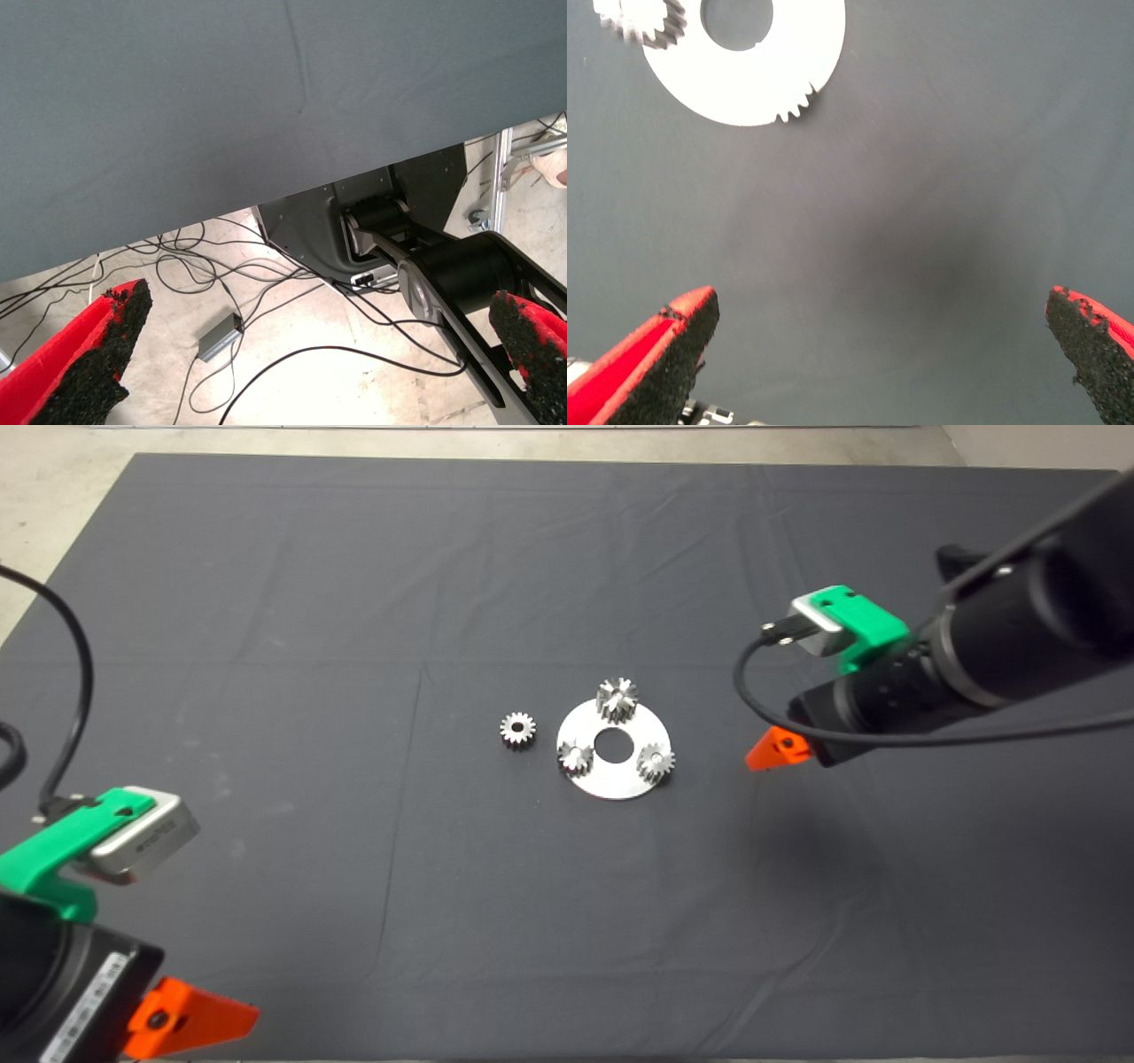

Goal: Remove an incorrectly installed larger gear and replace it with the correct smaller gear

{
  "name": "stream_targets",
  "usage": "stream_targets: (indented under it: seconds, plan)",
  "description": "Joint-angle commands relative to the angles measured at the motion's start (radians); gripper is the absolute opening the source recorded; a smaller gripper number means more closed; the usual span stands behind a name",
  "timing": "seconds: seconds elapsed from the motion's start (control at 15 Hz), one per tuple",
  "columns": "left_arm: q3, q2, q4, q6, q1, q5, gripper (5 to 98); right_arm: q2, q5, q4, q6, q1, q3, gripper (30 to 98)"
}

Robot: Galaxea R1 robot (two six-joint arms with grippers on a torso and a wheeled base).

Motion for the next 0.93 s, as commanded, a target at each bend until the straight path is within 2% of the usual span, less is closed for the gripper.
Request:
stream_targets:
  seconds: [0.0, 0.13, 0.33, 0.53, 0.73, 0.87]
  plan:
    - [0.016, -0.004, -0.018, 0.002, -0.012, 0.010, 97.8, 0.105, 0.013, -0.102, -0.064, -0.060, -0.178, 97.7]
    - [0.016, -0.003, -0.019, 0.002, -0.012, 0.010, 97.8, 0.161, 0.044, -0.104, -0.087, -0.061, -0.264, 97.7]
    - [0.016, -0.003, -0.019, 0.002, -0.012, 0.008, 97.8, 0.248, 0.045, -0.102, -0.147, -0.093, -0.430, 97.7]
    - [0.016, -0.004, -0.019, 0.002, -0.012, 0.008, 97.8, 0.307, 0.049, -0.104, -0.174, -0.104, -0.519, 97.7]
    - [0.016, -0.003, -0.019, 0.002, -0.012, 0.008, 97.8, 0.370, 0.073, -0.104, -0.240, -0.146, -0.652, 97.7]
    - [0.016, -0.004, -0.019, 0.002, -0.012, 0.008, 97.8, 0.404, 0.073, -0.103, -0.261, -0.164, -0.705, 97.7]
